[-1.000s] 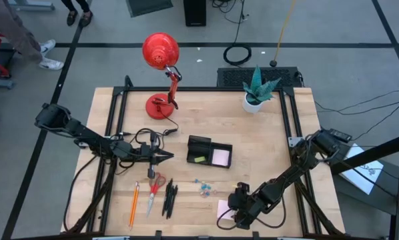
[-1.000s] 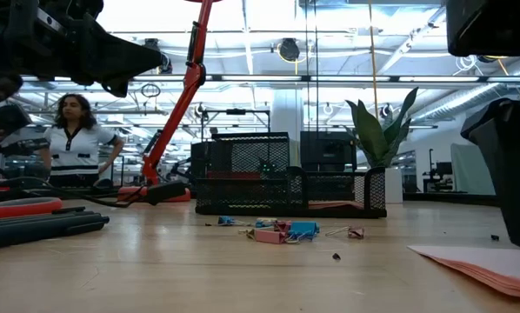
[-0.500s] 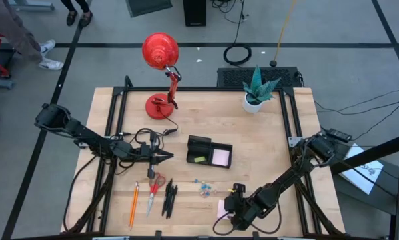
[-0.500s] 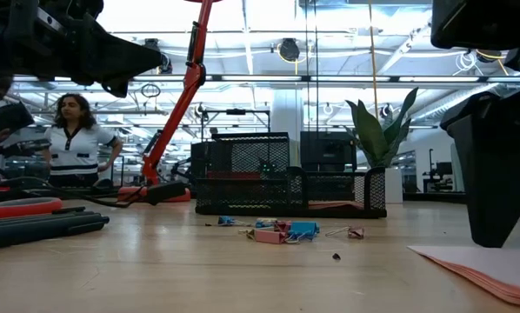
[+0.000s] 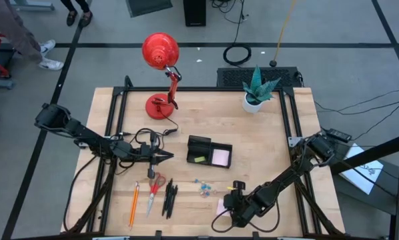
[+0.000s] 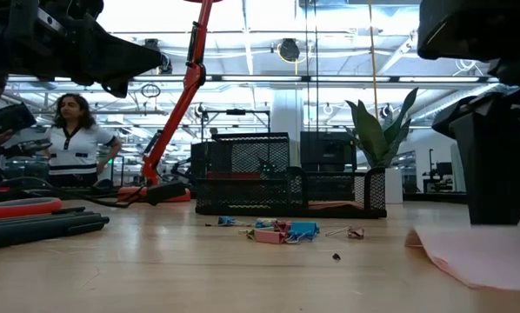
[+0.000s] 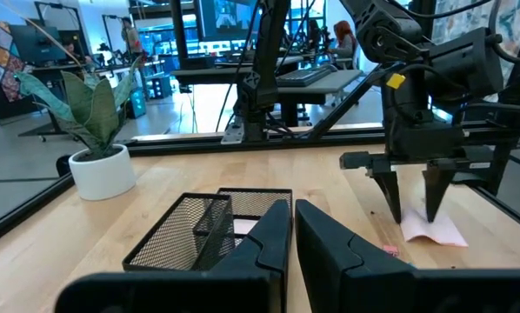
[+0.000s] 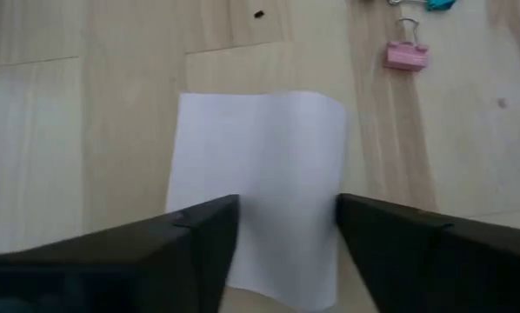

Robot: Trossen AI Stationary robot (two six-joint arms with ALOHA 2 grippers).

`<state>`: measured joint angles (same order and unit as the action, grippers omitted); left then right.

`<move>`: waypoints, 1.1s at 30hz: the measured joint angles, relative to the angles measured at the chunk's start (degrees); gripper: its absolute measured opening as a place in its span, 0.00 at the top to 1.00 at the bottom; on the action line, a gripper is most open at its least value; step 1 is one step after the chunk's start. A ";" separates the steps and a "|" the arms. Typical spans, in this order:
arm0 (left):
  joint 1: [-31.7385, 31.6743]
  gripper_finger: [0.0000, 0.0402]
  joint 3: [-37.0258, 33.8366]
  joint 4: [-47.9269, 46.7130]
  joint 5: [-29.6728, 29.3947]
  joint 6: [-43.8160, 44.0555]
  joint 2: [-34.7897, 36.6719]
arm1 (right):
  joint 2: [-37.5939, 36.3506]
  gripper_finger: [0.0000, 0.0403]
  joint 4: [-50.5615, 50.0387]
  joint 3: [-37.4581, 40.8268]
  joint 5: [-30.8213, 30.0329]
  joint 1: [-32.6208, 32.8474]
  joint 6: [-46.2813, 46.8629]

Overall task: Pick and place office supplies into organizer
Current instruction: Put the pink sticky note into the black desk organizer

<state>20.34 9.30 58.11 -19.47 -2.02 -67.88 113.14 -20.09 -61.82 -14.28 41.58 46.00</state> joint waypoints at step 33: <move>-0.02 0.92 0.00 -0.13 -0.11 -0.04 0.00 | -18.44 0.96 -2.94 0.33 -4.90 -4.60 -17.59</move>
<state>20.32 9.30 57.98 -19.57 -2.06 -67.88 94.70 -23.03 -61.49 -19.18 36.98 28.41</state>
